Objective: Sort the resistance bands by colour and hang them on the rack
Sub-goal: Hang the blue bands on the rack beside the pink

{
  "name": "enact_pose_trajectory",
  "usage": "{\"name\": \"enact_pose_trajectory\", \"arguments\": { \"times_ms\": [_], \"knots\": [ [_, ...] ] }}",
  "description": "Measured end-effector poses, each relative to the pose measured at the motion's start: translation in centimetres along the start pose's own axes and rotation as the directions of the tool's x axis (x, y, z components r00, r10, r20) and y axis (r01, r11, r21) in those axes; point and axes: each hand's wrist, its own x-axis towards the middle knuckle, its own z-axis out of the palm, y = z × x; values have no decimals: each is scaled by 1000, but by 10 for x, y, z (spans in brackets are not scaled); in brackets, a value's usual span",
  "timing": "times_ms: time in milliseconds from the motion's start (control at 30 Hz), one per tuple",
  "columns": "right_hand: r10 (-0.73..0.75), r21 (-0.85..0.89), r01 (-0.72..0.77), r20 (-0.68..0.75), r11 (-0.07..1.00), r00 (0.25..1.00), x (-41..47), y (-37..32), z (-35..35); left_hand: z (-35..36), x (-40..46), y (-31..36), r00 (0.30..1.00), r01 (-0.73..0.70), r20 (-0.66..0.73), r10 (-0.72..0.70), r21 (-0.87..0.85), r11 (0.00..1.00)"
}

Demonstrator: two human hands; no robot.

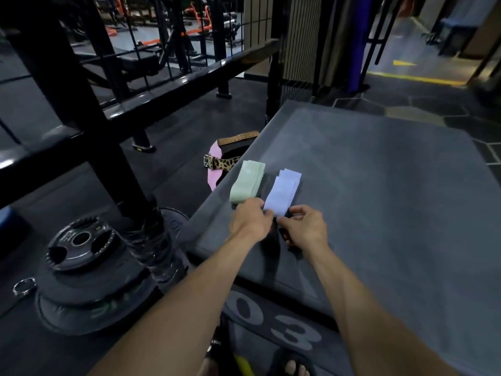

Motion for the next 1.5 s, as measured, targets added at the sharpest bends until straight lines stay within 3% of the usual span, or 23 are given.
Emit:
{"name": "enact_pose_trajectory", "arguments": {
  "times_ms": [367, 500, 767, 933, 1167, 1333, 1500],
  "knots": [
    [13, 21, -12, -17, 1000, 1000, 3, 4, 3, -1, -7, 3, 999, 42, 3, -42, -277, 960],
    [8, 138, -9, 3, 990, 1000, 3, 5, 2, -2, -11, 7, 996, 90, 18, -90, -358, 929],
    [-269, 182, 268, -18, 946, 963, -17, -15, -24, -28, -31, 20, 990, 110, 124, -61, -438, 892],
    [-402, 203, 395, -4, 896, 915, -50, -40, -53, -69, -71, 42, 987, 92, 159, 5, -599, 796],
    [-494, 184, 466, 151, 865, 856, -136, -105, -72, -144, -155, 45, 999, 22, 36, 9, -766, 642],
    [-438, 233, 385, 256, 893, 862, -200, -128, -51, -180, -219, 27, 997, -27, -63, -51, -852, 522],
    [-490, 144, 479, 437, 866, 754, -253, -154, -32, -208, -272, -5, 997, -18, -46, -55, -906, 422]
  ]
}}
